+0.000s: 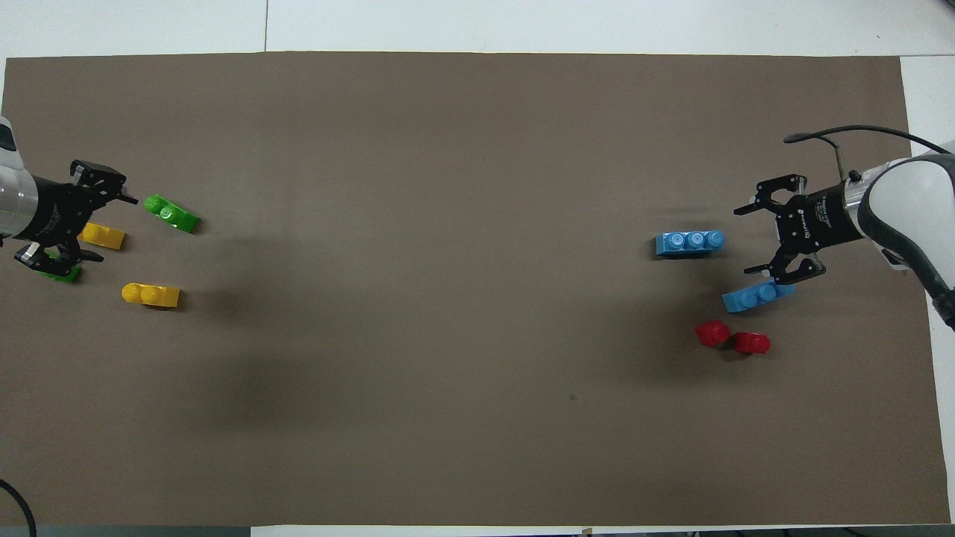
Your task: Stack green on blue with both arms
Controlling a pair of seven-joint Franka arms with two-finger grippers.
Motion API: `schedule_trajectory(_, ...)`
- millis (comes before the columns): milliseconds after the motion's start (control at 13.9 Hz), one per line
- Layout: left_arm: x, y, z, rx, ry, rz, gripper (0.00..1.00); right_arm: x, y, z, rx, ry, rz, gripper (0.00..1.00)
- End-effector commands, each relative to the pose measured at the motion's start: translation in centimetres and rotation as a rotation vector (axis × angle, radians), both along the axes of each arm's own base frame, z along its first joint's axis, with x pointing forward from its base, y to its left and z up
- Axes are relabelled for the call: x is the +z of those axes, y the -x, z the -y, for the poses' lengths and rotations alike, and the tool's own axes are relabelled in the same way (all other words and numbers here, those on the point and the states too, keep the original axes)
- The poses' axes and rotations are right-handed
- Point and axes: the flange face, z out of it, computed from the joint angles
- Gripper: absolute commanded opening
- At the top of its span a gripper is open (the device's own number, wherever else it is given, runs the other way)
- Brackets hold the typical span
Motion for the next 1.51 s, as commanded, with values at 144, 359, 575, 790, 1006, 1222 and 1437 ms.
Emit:
schedule_trajectory(144, -3.4, -3.7, -0.4, 0.024, 0.026, 0.000, 1.00, -1.7, 0.0, -0.6, -0.044, -0.030, 0.012, 0.97)
schedule_trajectory(359, -4.3, -6.1, -0.5, 0.046, 0.034, 0.013, 1.00, -3.0, 0.1, -1.3, -0.059, -0.029, 0.026, 0.97)
schedule_trajectory(575, -5.5, -6.6, -0.9, 0.049, 0.027, 0.028, 1.00, -4.0, 0.4, -2.1, -0.080, -0.027, 0.033, 0.97)
schedule_trajectory(790, -7.8, -7.2, -0.7, 0.047, 0.028, 0.023, 1.00, -5.0, 0.8, -1.9, -0.095, -0.011, 0.038, 0.96)
schedule_trajectory(1006, -8.9, -7.5, -1.0, 0.030, -0.001, 0.034, 1.00, -5.8, 1.1, -1.6, -0.117, 0.012, 0.054, 0.90)
schedule_trajectory(1222, -9.5, -7.3, -1.8, 0.035, -0.014, 0.046, 1.00, -5.9, 1.0, -1.8, -0.132, -0.003, 0.056, 0.50)
schedule_trajectory(1437, -10.5, -7.1, -1.7, 0.013, -0.039, 0.041, 1.00, -5.9, 0.8, -1.8, -0.137, 0.005, 0.071, 0.29)
